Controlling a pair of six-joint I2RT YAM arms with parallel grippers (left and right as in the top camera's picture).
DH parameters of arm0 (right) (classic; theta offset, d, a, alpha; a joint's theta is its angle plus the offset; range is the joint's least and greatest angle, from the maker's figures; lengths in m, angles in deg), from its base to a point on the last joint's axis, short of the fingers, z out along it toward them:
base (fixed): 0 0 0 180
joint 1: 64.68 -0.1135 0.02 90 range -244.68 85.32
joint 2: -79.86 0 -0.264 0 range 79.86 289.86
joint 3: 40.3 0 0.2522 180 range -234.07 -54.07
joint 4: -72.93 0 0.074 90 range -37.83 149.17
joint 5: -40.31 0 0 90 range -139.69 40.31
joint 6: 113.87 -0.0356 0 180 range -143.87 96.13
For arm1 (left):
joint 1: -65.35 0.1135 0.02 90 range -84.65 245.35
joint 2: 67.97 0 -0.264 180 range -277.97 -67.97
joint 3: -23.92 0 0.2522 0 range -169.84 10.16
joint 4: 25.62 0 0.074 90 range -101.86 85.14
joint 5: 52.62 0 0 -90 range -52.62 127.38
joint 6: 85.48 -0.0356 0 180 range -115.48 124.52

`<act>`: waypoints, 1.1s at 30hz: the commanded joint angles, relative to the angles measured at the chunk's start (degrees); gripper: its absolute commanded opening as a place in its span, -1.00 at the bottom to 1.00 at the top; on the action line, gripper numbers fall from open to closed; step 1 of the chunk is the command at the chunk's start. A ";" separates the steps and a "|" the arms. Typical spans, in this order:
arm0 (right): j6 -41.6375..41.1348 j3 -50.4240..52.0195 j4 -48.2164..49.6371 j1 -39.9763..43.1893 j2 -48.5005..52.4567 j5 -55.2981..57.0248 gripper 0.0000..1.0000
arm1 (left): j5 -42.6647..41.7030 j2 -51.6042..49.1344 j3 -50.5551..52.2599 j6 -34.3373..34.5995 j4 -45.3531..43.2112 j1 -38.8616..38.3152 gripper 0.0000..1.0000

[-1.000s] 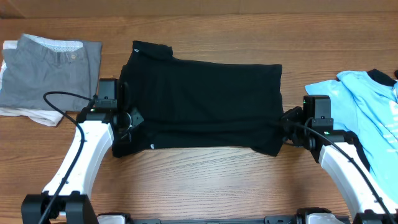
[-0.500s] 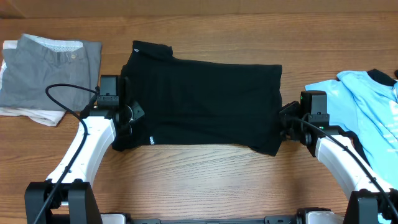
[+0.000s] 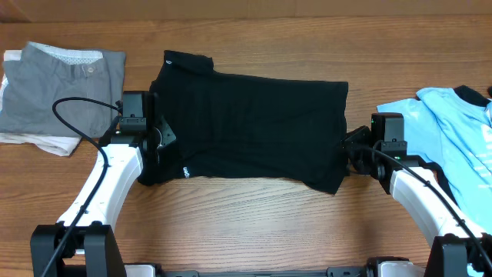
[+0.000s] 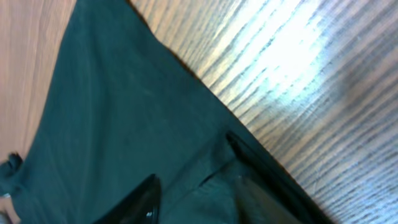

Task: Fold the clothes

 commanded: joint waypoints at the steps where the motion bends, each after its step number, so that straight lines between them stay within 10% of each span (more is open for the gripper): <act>1: 0.52 -1.29 -0.66 0.15 0.09 0.02 -0.04 | 1.57 -0.31 -1.29 -1.18 -0.15 -0.37 1.00; 33: 9.68 -5.90 -2.19 0.13 8.55 -0.96 -0.05 | 0.52 -0.31 -1.29 -1.16 2.62 -0.37 1.00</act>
